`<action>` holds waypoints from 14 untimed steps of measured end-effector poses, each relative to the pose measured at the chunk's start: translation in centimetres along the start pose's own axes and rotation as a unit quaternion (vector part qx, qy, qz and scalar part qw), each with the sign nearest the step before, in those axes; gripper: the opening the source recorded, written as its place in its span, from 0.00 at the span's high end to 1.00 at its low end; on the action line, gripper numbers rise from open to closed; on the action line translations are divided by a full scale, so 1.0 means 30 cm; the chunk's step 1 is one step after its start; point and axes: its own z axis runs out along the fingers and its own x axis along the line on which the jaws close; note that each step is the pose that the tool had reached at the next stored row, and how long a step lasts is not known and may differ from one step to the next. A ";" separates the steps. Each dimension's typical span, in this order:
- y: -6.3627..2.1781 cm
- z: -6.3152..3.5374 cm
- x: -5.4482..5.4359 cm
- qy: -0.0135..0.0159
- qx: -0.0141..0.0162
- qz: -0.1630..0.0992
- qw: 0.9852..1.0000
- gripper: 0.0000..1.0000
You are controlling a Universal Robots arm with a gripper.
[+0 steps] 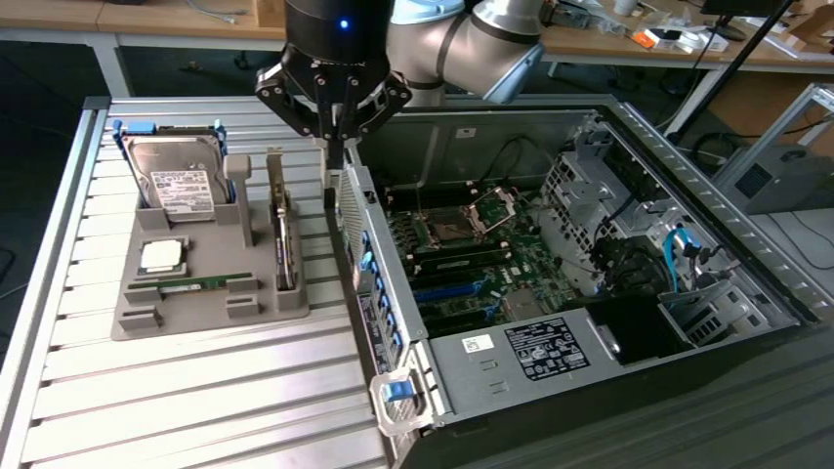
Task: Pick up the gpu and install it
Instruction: 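Reach for the gpu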
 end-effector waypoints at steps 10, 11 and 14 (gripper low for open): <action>-0.001 -0.001 0.019 0.000 0.000 0.000 1.000 0.89; -0.002 -0.001 0.021 0.000 0.000 0.000 1.000 0.89; -0.002 -0.001 0.027 0.000 0.000 0.000 1.000 0.89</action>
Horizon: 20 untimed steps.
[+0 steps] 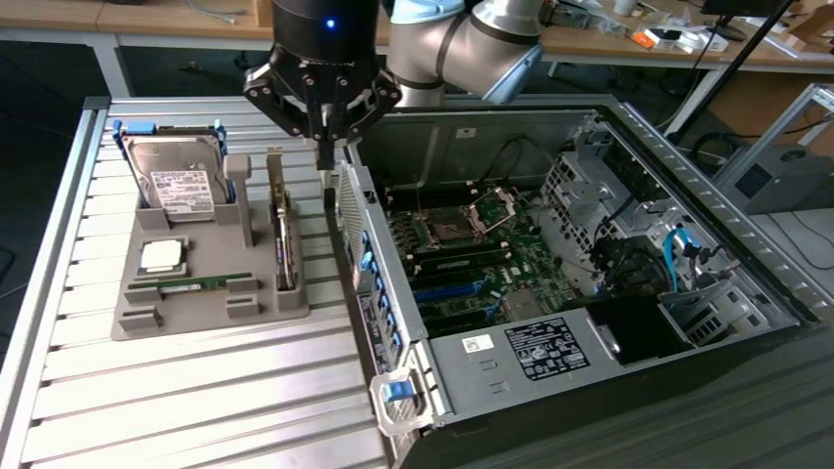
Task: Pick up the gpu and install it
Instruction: 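Reach for the gpu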
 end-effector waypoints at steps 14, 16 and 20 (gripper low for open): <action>-0.001 0.000 0.019 0.000 0.000 0.000 1.000 0.89; -0.002 -0.001 0.021 0.000 0.000 0.000 1.000 0.89; -0.002 -0.001 0.025 0.000 0.000 0.000 1.000 0.89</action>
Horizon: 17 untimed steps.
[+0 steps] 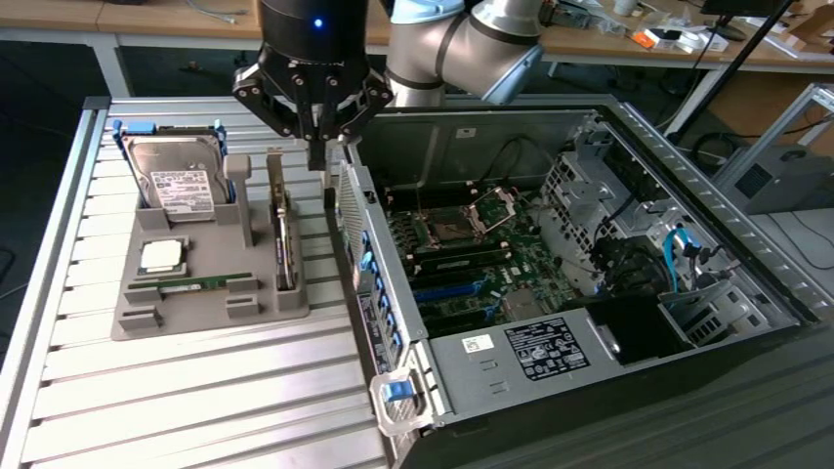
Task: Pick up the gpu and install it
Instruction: 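Reach for the gpu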
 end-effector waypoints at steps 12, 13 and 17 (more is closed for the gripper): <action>-0.002 -0.001 0.022 0.000 0.000 0.000 1.000 0.89; -0.002 -0.001 0.025 0.000 0.000 0.000 1.000 0.89; -0.003 -0.001 0.033 0.000 0.000 0.000 1.000 0.89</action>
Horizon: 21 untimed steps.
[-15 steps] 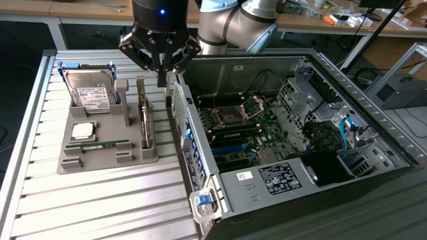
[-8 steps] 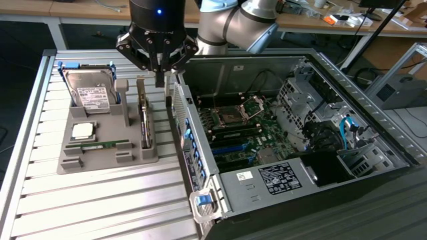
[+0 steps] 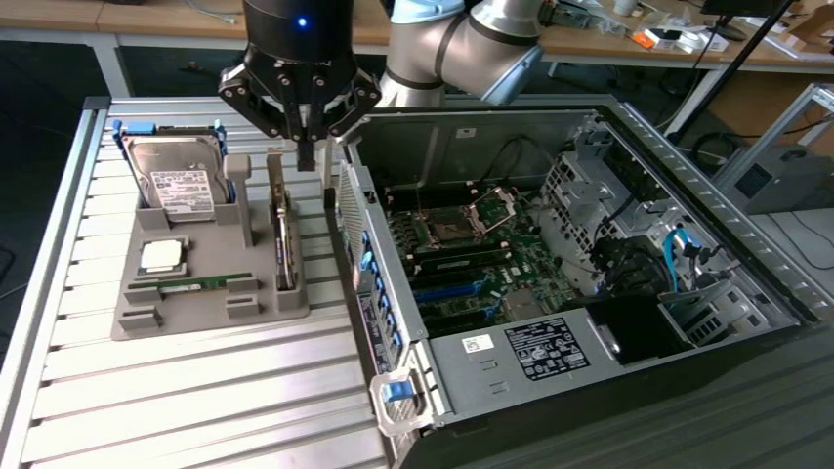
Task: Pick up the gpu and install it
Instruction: 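Reach for the gpu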
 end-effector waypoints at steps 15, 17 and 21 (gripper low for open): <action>-0.003 -0.001 0.043 0.000 0.000 0.000 1.000 0.89; -0.004 -0.001 0.049 0.000 0.000 0.000 1.000 0.89; -0.004 -0.002 0.059 0.000 0.000 0.000 1.000 0.89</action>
